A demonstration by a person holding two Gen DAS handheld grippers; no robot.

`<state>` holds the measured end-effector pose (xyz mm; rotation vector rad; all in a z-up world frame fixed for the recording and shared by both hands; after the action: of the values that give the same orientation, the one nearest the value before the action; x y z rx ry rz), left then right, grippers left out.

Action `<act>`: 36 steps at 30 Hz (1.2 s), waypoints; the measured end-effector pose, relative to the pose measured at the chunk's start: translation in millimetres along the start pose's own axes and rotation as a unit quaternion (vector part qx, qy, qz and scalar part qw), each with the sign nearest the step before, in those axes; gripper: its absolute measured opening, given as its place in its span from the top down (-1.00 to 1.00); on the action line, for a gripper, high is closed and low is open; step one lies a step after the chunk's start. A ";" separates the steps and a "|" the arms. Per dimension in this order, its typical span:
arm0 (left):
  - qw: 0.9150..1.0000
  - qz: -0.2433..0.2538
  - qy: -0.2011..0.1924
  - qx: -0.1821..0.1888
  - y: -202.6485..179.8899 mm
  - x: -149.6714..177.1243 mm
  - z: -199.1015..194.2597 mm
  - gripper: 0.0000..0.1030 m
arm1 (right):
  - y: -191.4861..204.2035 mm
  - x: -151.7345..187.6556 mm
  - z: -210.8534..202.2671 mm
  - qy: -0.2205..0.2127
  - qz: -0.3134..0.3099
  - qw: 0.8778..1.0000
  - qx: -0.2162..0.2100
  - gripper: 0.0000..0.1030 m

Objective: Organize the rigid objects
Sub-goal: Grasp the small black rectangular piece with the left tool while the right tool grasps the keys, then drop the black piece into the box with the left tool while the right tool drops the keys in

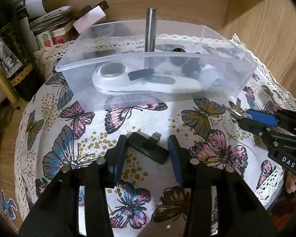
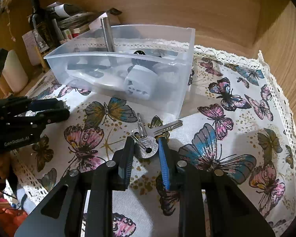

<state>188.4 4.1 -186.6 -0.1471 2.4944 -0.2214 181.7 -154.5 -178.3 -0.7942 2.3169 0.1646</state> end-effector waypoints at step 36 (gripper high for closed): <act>0.986 -0.060 -0.154 0.025 18.4 -55.5 -97.6 0.18 | 6.7 -99.6 -89.0 -0.208 -0.015 0.978 0.019 0.58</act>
<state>173.5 42.9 -80.7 -0.2887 2.1724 -0.2881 186.5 -127.7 -47.4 -0.6996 1.9057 0.2463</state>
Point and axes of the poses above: each gripper's, at about its wrist camera, not at the fingertips, and z roughly the way its jaws point, y to its left, x to its underside, the point moved 4 cm from there along z, roughly the way its jaws point, and after that the axes turned 13 degrees about -z, right-handed, at the moved point
